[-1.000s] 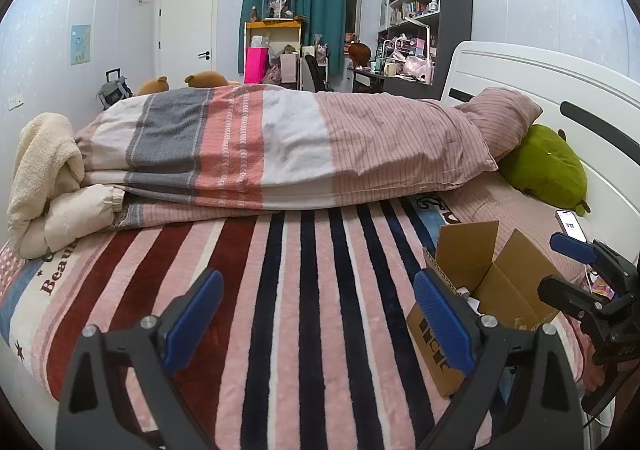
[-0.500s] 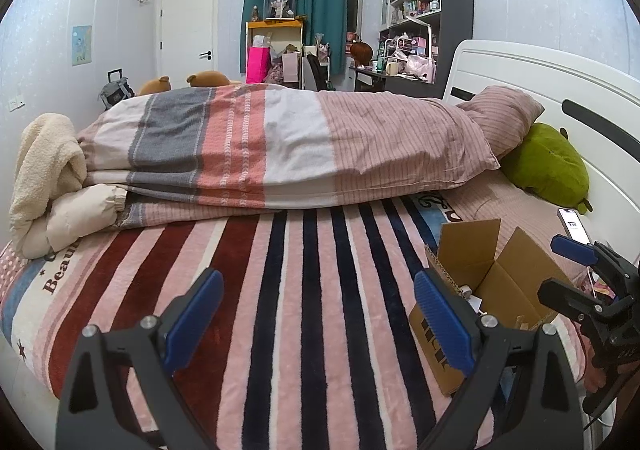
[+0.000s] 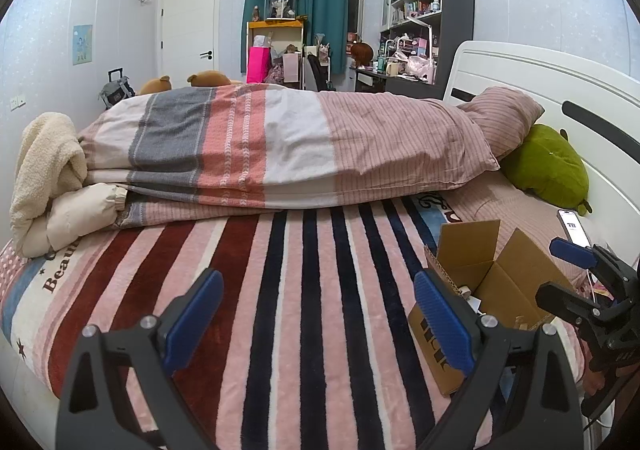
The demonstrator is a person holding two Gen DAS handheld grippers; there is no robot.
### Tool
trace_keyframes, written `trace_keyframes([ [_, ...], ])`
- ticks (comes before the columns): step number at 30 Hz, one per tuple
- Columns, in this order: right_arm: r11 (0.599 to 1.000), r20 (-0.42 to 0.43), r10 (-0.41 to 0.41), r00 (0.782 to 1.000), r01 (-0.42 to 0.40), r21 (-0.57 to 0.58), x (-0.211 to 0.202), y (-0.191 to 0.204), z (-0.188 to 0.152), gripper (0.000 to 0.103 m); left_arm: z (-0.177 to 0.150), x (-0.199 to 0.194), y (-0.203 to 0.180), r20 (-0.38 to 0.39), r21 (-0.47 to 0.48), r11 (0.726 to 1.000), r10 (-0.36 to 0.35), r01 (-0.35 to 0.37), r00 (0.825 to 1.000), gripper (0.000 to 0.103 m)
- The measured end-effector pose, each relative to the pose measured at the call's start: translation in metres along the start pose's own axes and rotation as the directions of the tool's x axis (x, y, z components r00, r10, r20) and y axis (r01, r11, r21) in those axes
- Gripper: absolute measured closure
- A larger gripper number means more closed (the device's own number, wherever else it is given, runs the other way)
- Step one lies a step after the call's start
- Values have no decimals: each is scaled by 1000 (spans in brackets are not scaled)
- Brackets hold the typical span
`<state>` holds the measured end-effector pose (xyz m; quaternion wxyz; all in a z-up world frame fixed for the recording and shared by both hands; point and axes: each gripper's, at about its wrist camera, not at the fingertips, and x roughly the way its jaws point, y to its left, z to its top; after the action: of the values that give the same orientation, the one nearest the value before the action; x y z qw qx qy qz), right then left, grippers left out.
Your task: Organize rigid objects
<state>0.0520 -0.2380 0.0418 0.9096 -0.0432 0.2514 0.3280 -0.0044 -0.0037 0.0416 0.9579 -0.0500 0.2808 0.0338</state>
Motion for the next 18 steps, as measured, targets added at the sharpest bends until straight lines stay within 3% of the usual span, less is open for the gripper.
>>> trace_keyframes([
  [18,1000,-2,2,1000,-2,1,0,1,0,6,0,0,-1,-1,1,1000,1,-1,1000,8],
])
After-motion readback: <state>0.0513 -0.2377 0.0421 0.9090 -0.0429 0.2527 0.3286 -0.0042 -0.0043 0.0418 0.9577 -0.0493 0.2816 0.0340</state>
